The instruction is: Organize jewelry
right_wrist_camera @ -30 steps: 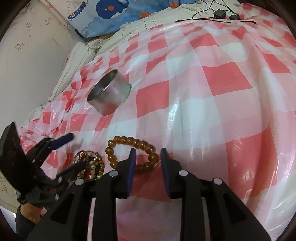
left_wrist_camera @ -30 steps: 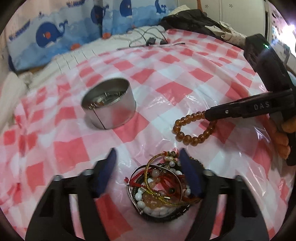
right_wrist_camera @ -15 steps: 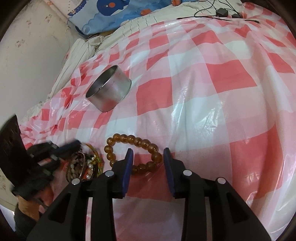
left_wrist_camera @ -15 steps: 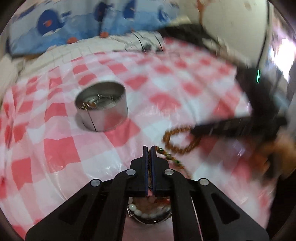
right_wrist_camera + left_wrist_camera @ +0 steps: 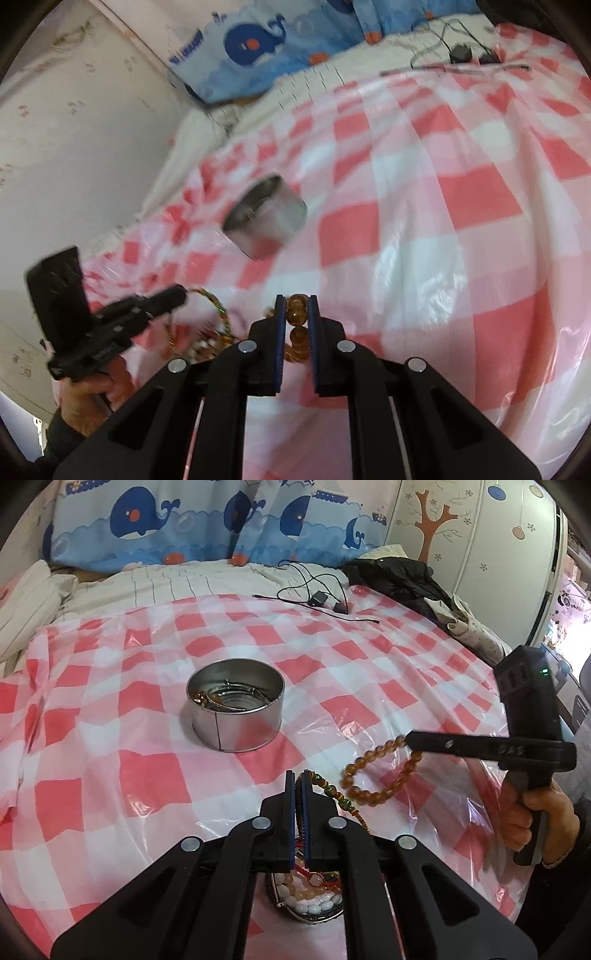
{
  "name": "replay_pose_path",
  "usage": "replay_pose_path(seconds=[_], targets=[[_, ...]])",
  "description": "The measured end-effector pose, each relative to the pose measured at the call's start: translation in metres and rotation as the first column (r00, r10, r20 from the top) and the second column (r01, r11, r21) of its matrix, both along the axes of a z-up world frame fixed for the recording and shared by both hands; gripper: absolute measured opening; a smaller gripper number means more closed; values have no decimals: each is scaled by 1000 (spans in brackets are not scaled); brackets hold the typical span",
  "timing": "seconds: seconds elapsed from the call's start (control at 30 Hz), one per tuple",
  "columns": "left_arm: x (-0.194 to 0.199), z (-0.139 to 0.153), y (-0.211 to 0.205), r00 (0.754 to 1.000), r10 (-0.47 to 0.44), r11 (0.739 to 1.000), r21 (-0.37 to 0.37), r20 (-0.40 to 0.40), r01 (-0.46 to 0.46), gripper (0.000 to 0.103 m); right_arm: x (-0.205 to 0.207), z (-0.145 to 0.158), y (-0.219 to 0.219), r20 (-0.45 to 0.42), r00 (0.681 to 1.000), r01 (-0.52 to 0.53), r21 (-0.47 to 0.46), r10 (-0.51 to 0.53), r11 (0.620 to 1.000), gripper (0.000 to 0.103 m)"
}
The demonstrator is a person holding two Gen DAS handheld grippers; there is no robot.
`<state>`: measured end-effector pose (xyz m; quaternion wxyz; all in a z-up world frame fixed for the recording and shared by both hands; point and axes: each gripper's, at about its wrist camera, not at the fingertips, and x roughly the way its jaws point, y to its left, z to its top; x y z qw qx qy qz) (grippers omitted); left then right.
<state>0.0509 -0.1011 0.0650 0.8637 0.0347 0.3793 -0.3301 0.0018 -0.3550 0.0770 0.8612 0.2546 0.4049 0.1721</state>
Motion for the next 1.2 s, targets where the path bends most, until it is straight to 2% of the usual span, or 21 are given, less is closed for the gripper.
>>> replay_pose_path(seconds=[0.1,0.27,0.7,1.03,1.2], targets=[[0,2,1,1000,12,1000,10,14,-12,2,-2,11,2,56,998,-13,24,11,1000,12],[0,4,2,998,41,999,33,39,-42,2,-4,18,0,100,995,-20,63,14,998,12],[1,11,3,992,90,991,89,91,-99,3,2,24,9,144,988,-63,73,52,995,12],[25,41,16,987,133,991,-10,94,-132,3,28,40,17,206,976,-103,127,75,987,12],[36,55,9,985,133,991,-29,114,-130,3,32,43,9,214,975,-96,149,62,984,12]])
